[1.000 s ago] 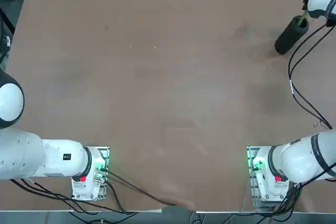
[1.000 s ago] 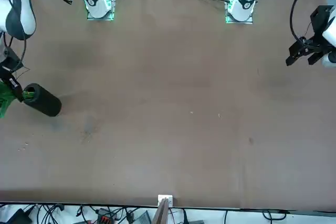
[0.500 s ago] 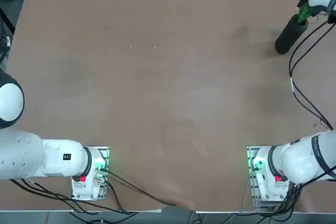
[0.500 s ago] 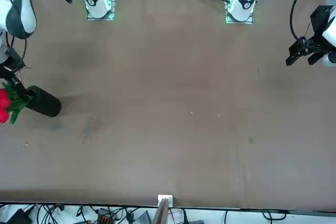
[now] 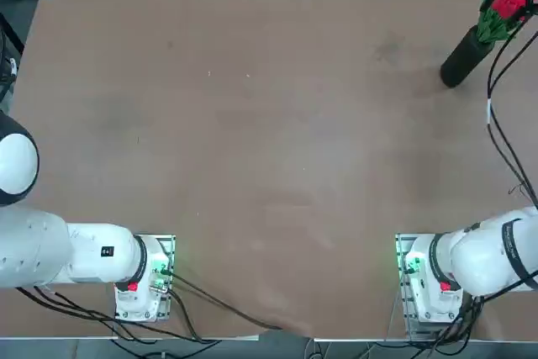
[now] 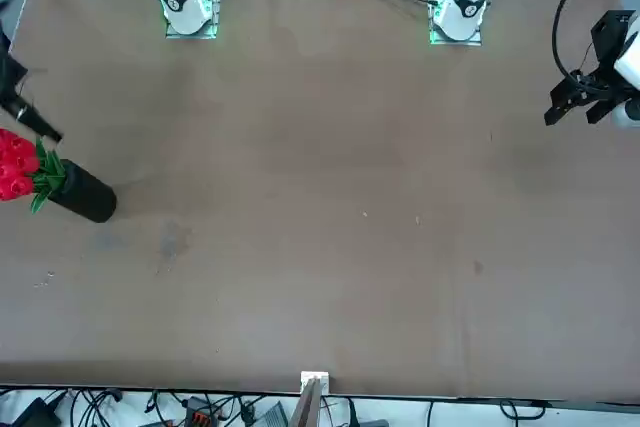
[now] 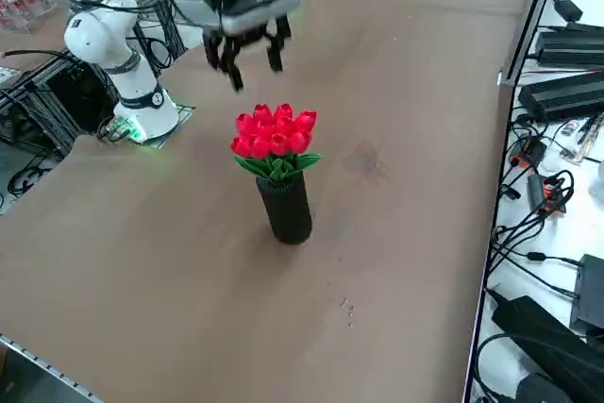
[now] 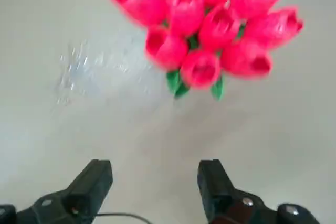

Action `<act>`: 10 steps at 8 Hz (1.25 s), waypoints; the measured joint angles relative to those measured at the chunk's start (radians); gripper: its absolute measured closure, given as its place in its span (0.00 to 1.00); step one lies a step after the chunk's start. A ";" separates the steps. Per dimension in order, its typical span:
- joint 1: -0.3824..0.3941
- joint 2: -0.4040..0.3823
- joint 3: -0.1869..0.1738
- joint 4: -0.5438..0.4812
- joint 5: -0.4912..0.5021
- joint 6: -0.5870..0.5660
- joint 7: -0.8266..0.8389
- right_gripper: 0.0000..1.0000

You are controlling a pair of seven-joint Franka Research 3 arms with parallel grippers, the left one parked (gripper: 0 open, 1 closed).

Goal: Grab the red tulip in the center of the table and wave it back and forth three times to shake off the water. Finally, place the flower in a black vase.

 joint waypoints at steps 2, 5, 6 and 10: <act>0.069 0.006 0.005 0.050 0.028 -0.130 -0.148 0.00; 0.171 0.038 0.008 0.162 0.031 -0.196 -0.303 0.00; 0.193 0.055 0.009 0.235 0.031 -0.239 -0.324 0.00; 0.200 0.137 0.060 0.345 0.031 -0.269 -0.432 0.00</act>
